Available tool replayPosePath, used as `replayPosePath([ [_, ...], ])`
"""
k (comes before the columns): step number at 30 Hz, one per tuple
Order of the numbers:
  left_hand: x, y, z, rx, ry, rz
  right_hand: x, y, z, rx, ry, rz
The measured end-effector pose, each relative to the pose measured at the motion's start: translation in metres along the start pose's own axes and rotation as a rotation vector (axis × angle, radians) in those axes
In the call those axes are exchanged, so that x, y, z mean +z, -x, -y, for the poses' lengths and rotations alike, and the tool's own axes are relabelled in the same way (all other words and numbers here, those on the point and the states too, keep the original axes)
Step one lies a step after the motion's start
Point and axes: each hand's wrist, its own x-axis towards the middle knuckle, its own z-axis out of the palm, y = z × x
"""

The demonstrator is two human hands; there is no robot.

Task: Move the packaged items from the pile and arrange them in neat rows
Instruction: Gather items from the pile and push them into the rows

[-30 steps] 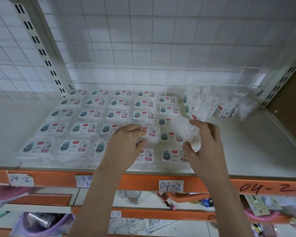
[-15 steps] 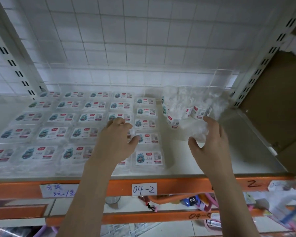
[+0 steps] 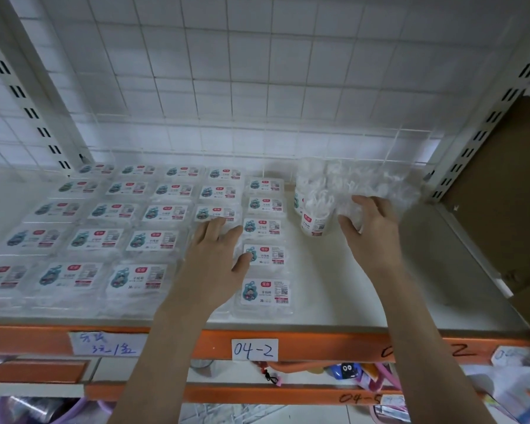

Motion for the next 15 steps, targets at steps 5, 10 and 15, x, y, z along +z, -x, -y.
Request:
replayPosePath([
  [5, -0.003, 0.001, 0.004, 0.019, 0.000, 0.024, -0.002, 0.008, 0.004, 0.031, 0.096, 0.015],
  [10, -0.021, 0.015, 0.022, 0.031, 0.042, 0.007, 0.004, 0.034, 0.050, -0.042, 0.086, -0.048],
  [15, -0.055, 0.056, 0.088, -0.017, 0.056, -0.099, 0.043, 0.083, 0.137, -0.164, -0.025, -0.003],
])
